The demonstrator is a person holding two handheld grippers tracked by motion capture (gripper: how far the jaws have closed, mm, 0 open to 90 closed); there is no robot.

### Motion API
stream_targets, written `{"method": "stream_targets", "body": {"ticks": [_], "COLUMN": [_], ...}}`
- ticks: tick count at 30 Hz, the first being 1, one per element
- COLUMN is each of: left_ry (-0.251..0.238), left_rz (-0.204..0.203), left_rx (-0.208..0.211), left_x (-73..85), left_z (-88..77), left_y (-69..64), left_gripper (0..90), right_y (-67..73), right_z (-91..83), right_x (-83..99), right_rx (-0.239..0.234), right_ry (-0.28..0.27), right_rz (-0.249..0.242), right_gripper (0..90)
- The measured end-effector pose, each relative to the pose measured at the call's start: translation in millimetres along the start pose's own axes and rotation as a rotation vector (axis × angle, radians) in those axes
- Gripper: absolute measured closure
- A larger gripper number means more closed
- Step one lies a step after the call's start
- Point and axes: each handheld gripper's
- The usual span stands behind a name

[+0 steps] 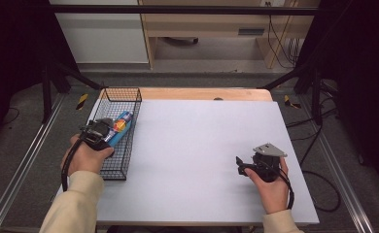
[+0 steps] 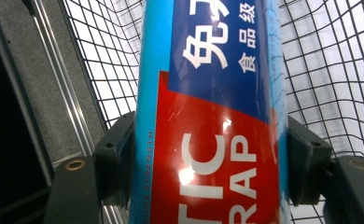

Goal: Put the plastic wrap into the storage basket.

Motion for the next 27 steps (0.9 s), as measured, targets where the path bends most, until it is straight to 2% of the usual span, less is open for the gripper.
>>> {"method": "stream_targets", "body": {"ticks": [6, 20, 27], "left_ry": [0.004, 0.001, -0.017], "left_rz": [0.014, 0.017, 0.069], "left_rx": [-0.013, -0.022, -0.074], "left_x": [-0.4, -0.2, -0.2], "left_z": [0.0, 0.3, -0.9], "left_y": [-1.5, -3.5, -8.9], "left_gripper": [31.6, 31.4, 30.8], "right_y": [0.5, 0.8, 1.0], "right_z": [0.3, 0.6, 0.4], "right_x": [0.0, 0.1, 0.0], "right_rx": [-0.002, -0.006, -0.009], "right_ry": [0.003, 0.006, 0.003], "right_rz": [0.001, -0.005, -0.005], "right_gripper": [8.4, 8.4, 8.3]}}
Point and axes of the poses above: each handheld gripper's, and its own axes: z roughly forward along the jaws, x roughly out of its underside, y roughly to its left, and after that the axes turned 2 degrees about -z, right-handed
